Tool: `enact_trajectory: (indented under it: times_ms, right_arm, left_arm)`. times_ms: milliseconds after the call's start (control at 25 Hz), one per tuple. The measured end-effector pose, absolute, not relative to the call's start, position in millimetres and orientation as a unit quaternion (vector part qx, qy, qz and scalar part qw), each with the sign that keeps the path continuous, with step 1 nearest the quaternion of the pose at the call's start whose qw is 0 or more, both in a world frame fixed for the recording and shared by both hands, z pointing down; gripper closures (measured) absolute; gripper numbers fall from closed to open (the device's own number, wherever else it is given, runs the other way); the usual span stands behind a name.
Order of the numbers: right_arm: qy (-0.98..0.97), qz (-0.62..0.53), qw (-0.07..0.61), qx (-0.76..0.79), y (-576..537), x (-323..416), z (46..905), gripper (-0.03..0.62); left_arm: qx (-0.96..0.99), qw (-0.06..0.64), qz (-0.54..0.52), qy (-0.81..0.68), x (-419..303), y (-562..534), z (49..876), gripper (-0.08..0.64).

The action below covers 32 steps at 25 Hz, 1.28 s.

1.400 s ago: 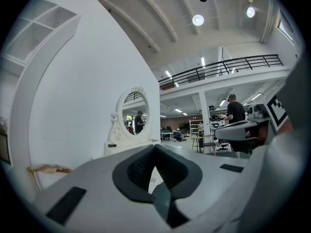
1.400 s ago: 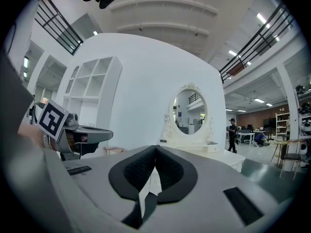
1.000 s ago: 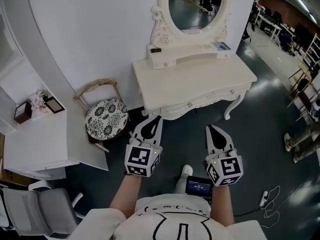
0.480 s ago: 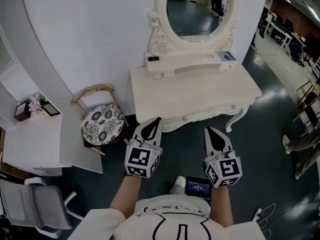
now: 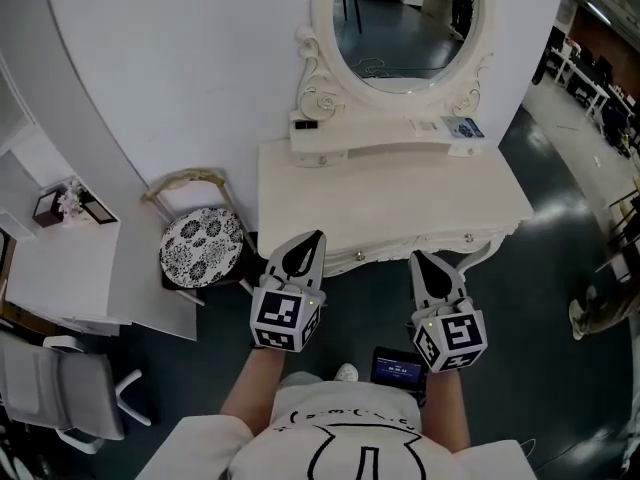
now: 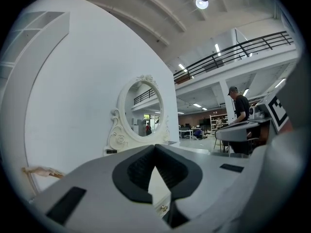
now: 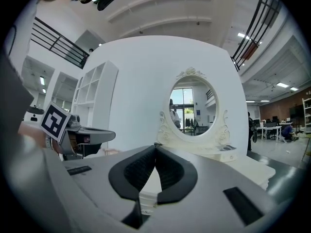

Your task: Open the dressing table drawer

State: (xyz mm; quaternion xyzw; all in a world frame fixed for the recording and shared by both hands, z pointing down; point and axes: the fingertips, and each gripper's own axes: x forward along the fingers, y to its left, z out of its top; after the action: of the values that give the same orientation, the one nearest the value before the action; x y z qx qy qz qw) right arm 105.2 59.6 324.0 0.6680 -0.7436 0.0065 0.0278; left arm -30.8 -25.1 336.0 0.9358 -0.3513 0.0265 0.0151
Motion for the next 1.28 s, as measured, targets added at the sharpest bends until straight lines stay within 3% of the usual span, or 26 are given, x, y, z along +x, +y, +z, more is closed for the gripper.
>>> enact_trajectory:
  times_ms: [1280]
  right_arm:
    - [-0.788, 0.031, 0.043, 0.614, -97, 182, 356, 0.572]
  left_arm:
    - [0.905, 0.047, 0.034, -0.422, 30, -162, 367, 0.551]
